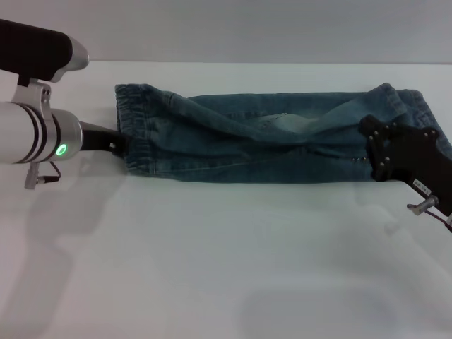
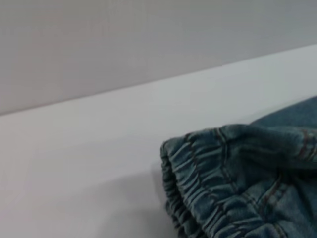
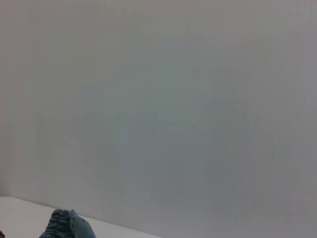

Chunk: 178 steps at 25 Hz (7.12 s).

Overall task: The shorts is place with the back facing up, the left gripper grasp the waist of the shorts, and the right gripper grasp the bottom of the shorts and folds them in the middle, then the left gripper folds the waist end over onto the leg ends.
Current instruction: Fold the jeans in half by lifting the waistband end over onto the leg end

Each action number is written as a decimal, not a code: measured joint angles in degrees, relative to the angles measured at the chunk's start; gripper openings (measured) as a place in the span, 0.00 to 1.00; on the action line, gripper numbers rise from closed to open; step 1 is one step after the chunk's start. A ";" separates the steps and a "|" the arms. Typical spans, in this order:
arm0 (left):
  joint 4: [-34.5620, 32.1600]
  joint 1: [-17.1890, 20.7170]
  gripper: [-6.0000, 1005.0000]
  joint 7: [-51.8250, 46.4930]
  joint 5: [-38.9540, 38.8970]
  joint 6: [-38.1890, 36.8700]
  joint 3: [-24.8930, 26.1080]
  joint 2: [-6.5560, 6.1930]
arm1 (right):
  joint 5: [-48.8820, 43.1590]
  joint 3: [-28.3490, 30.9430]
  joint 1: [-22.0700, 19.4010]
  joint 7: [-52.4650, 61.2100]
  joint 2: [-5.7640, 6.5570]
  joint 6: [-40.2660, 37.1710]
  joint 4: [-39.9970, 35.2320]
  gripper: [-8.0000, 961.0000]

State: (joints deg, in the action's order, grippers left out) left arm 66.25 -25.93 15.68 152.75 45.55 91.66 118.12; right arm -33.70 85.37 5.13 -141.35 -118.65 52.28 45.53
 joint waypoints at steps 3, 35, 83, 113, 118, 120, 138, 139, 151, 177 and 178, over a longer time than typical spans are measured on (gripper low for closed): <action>1.79 0.58 0.01 -0.16 0.00 0.14 0.00 0.00 | 0.00 0.05 0.05 0.78 0.00 0.07 -0.04 0.01; 22.04 7.83 0.01 -0.57 0.01 3.14 -0.52 -0.08 | -16.66 -1.11 12.49 20.44 -0.16 -5.06 -4.95 0.01; 37.47 14.34 0.01 -0.79 0.00 5.79 -6.55 -0.18 | -17.51 13.14 25.26 13.49 -0.23 -16.51 -13.33 0.01; 46.32 12.68 0.01 -0.62 -0.08 4.53 -10.19 -0.17 | 9.21 -21.36 30.72 12.14 -0.83 -24.78 -13.61 0.01; 46.10 12.23 0.01 -0.20 -0.08 4.11 -10.27 -0.17 | 10.79 -25.03 33.03 13.25 -0.97 -26.78 -13.58 0.01; 46.10 12.17 0.01 0.07 -0.08 3.87 -10.49 -0.17 | 10.80 -25.66 34.02 14.53 -0.97 -27.12 -13.75 0.01; 46.21 11.05 0.01 0.99 -0.17 3.40 -11.26 -0.17 | 10.57 -15.47 25.32 10.59 -0.66 -30.33 -10.02 0.01; 46.59 10.77 0.01 1.01 -0.18 3.40 -11.53 -0.17 | 10.62 -15.61 26.16 10.75 -0.72 -30.53 -10.71 0.01; 47.22 9.45 0.01 1.12 -0.17 3.27 -13.06 -0.17 | 10.75 -22.63 32.92 16.78 -0.95 -30.68 -11.27 0.01; 47.09 9.25 0.02 1.69 -0.17 2.94 -13.84 -0.14 | 10.15 -17.38 26.64 17.43 -0.24 -32.53 -7.14 0.01; 46.94 9.21 0.03 1.70 -0.18 2.70 -14.19 -0.13 | 10.10 -16.14 25.84 16.85 -0.23 -32.72 -7.03 0.01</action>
State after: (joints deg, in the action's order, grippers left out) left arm 113.19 -16.71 17.38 152.57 48.25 77.47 117.99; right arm -23.59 69.23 30.97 -124.51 -118.88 19.56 38.50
